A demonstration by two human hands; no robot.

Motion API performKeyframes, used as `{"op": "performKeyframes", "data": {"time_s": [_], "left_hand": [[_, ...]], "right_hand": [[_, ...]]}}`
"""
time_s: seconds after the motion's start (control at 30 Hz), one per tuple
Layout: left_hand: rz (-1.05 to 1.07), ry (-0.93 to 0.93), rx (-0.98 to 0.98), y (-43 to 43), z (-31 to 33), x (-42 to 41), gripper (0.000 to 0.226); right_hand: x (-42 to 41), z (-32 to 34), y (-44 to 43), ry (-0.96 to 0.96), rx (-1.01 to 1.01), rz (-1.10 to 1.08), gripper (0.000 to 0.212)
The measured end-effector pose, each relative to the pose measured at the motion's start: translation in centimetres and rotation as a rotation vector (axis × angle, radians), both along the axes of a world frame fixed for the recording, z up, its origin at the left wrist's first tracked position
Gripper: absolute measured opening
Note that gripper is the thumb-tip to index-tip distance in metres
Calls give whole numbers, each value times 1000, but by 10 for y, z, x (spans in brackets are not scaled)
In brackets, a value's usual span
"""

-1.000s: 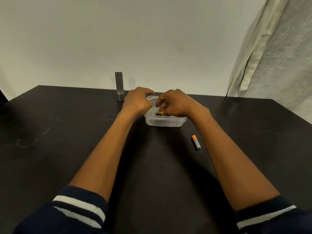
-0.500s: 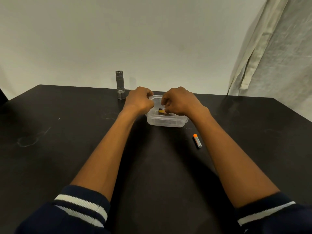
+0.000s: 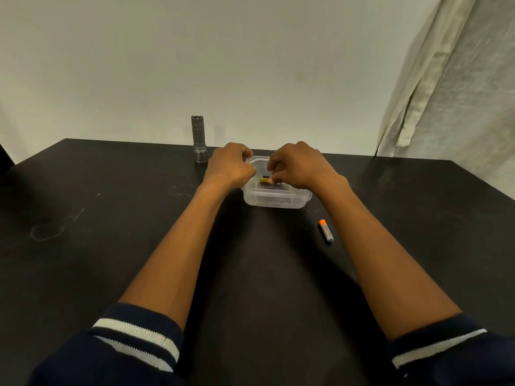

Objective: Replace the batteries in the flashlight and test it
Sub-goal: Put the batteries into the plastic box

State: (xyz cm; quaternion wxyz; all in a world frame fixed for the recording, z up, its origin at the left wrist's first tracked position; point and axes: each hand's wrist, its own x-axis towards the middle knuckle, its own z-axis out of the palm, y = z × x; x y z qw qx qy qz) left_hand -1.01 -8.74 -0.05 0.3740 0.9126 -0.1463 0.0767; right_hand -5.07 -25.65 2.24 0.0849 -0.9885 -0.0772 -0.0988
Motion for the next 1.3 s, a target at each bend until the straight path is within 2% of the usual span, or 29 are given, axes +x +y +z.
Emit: {"op": "performKeyframes", "data": {"time_s": [0.1,0.27,0.37,0.5,0.63,0.7,0.9,1.0,1.13,1.2,1.3], "left_hand": [[12,-12,-8,-1,0,-1,49],[33,-16,-5,-1,-2,-4,46],[56,-10,-9,-1,-3,-6,45],[75,6,1,-1,0,-10,46],[80,27,0,-1,2,-13,47],[82,34,-9,0,2,-15,48],[92,44,-37,2,0,-16,48],[81,41,-49,2,0,-14,47],[72,29,-44,1,-2,-11,45],[71,28,-42,1,-2,-11,45],[76,28,-40,1,-3,-9,45]], "right_hand": [[-1,6,-6,-14,131,32,23],[-12,24,-17,-68,236,-27,29],[-28,33,-25,-14,237,-88,17],[-54,49,-39,214,208,-204,8],[-74,52,-40,581,171,-292,15],[-77,45,-35,706,109,-308,21],[-75,32,-22,821,99,-324,12],[-74,44,-21,772,130,-283,17],[-65,70,-17,398,223,-138,13],[-58,70,-4,216,181,-68,13],[-41,48,16,66,61,-35,21]]}}
